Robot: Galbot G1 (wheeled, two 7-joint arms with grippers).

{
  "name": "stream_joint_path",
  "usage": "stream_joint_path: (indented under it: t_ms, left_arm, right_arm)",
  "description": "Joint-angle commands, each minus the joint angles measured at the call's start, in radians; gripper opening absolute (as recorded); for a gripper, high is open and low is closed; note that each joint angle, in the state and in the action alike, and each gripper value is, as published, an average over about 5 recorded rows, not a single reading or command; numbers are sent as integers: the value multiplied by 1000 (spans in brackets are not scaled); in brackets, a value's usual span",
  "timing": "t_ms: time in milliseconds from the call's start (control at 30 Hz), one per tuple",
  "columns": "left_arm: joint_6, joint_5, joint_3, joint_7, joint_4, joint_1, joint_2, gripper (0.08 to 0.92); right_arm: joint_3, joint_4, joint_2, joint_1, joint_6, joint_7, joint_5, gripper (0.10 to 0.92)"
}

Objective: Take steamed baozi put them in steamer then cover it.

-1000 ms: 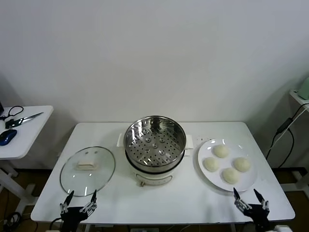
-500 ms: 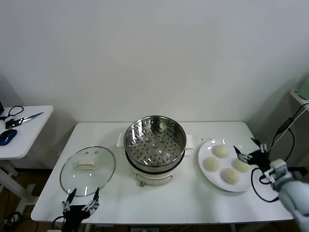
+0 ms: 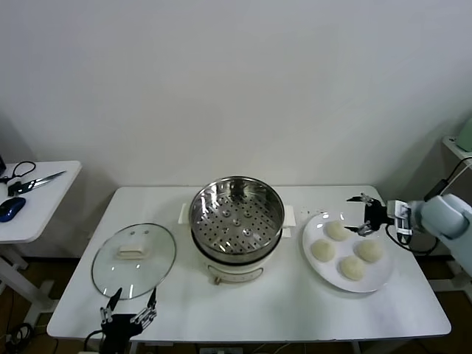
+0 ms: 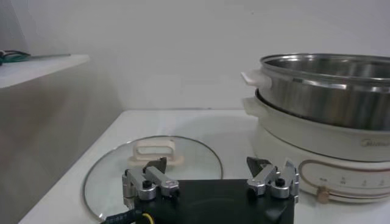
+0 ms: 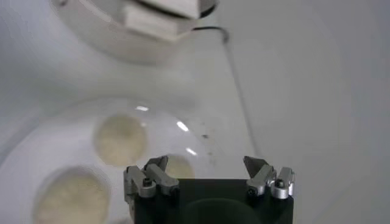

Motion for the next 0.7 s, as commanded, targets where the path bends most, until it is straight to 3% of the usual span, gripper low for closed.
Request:
stream_joint_path:
  t_ms: [33,233,700]
  left_arm:
    - [-12,9,4,-2,-2,9,-3,823]
    - [-15,10,4,-2,-7,9,-12,823]
    - [-24,9,11,-2,-15,17,-18,823]
  right_arm:
    - [-674,-288,171,535,35,-245,44,823]
    - [-563,-349,270,404,-16,-206,47,823]
    - [-304,-517,396,150,-29,-116,-147,823]
